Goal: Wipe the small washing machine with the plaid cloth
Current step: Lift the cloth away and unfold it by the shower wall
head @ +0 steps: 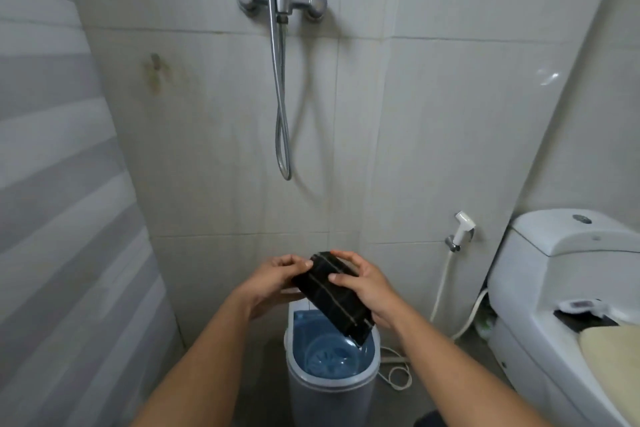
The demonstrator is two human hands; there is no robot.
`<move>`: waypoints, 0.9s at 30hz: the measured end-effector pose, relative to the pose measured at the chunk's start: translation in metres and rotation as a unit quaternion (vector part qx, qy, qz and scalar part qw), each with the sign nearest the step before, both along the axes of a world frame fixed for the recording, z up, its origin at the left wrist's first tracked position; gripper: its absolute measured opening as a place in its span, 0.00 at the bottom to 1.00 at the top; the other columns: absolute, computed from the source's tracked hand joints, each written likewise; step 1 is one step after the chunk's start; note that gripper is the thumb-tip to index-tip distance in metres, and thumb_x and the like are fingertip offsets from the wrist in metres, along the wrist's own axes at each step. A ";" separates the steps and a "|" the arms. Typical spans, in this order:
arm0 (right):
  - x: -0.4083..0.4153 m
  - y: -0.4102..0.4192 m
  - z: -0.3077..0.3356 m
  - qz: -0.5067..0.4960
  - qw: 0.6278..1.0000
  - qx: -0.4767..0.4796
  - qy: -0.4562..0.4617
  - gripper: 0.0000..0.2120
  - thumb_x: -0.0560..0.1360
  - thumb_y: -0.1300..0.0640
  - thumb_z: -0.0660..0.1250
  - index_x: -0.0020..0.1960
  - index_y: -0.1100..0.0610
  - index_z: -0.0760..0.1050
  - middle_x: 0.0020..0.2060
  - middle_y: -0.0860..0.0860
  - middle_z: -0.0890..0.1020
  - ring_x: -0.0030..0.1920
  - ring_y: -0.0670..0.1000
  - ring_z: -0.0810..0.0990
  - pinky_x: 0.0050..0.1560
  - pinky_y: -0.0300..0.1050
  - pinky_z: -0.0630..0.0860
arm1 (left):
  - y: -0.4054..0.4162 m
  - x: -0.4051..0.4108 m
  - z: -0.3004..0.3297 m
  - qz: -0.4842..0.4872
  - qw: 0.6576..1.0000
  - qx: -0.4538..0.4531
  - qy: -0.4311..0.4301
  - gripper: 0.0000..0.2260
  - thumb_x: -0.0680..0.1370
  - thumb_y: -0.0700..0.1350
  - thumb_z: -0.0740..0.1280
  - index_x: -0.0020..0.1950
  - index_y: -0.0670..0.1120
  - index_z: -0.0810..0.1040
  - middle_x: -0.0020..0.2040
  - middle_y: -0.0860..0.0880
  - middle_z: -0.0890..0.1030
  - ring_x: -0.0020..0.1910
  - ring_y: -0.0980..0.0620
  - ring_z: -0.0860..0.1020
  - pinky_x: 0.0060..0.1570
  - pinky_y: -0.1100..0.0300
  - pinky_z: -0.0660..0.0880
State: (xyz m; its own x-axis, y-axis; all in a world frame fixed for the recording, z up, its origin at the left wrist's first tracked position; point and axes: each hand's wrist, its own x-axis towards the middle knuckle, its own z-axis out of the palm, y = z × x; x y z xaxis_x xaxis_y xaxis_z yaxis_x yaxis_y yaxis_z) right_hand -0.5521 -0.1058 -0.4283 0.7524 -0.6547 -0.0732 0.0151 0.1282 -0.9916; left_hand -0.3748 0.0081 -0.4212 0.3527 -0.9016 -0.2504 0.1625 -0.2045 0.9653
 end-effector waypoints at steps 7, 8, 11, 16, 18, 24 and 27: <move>0.003 -0.006 0.049 -0.031 0.997 -0.067 -0.004 0.16 0.74 0.63 0.75 0.60 0.54 0.80 0.53 0.54 0.87 0.54 0.54 0.86 0.54 0.46 0.82 | -0.002 -0.002 0.054 0.063 0.994 -0.005 -0.095 0.07 0.80 0.46 0.68 0.42 0.49 0.75 0.41 0.47 0.80 0.46 0.50 0.79 0.38 0.56 0.79; 0.006 -0.008 0.052 -0.047 0.995 -0.092 0.009 0.15 0.73 0.62 0.76 0.59 0.55 0.81 0.52 0.53 0.87 0.53 0.54 0.86 0.57 0.48 0.82 | -0.001 -0.004 0.058 0.070 0.992 -0.006 -0.104 0.07 0.80 0.47 0.67 0.42 0.49 0.74 0.41 0.47 0.80 0.45 0.50 0.79 0.38 0.56 0.79; 0.013 -0.009 0.067 -0.082 0.985 -0.152 0.022 0.09 0.72 0.60 0.77 0.52 0.55 0.83 0.48 0.52 0.88 0.50 0.52 0.87 0.57 0.48 0.82 | 0.000 -0.006 0.069 0.104 0.988 -0.009 -0.116 0.06 0.81 0.47 0.66 0.45 0.48 0.74 0.43 0.46 0.80 0.45 0.50 0.78 0.39 0.55 0.79; 0.028 -0.008 0.089 -0.116 0.940 -0.319 0.042 0.04 0.74 0.55 0.76 0.48 0.49 0.84 0.44 0.45 0.84 0.45 0.43 0.83 0.48 0.35 0.76 | 0.003 -0.006 0.084 0.167 0.977 -0.014 -0.132 0.08 0.81 0.48 0.66 0.44 0.48 0.73 0.43 0.45 0.80 0.43 0.49 0.78 0.36 0.57 0.79; 0.034 -0.009 0.094 -0.151 0.893 -0.420 0.051 0.08 0.75 0.52 0.75 0.53 0.49 0.86 0.46 0.46 0.82 0.46 0.45 0.82 0.50 0.36 0.75 | 0.004 -0.006 0.089 0.192 0.972 -0.020 -0.131 0.08 0.81 0.48 0.65 0.44 0.47 0.73 0.43 0.45 0.80 0.42 0.49 0.79 0.34 0.57 0.79; 0.044 -0.002 0.116 -0.157 0.798 -0.582 0.025 0.12 0.78 0.52 0.70 0.60 0.50 0.84 0.49 0.46 0.87 0.47 0.46 0.84 0.51 0.40 0.78 | 0.008 -0.003 0.107 0.245 0.963 -0.050 -0.097 0.07 0.81 0.47 0.65 0.47 0.45 0.73 0.44 0.44 0.81 0.43 0.48 0.80 0.34 0.57 0.81; 0.056 0.004 0.130 -0.152 0.779 -0.608 0.030 0.17 0.78 0.53 0.70 0.67 0.49 0.79 0.52 0.47 0.87 0.49 0.48 0.85 0.56 0.47 0.80 | 0.013 0.001 0.117 0.266 0.959 -0.071 -0.065 0.08 0.81 0.46 0.66 0.46 0.45 0.71 0.43 0.44 0.81 0.43 0.48 0.81 0.33 0.57 0.80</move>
State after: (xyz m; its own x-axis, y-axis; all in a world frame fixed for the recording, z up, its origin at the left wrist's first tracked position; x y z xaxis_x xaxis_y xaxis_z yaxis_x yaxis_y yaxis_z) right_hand -0.4966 -0.1016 -0.2986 0.5679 -0.4155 0.7105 -0.1904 -0.9061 -0.3777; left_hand -0.3734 0.0208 -0.3042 0.7927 -0.6067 -0.0601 0.0832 0.0100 0.9965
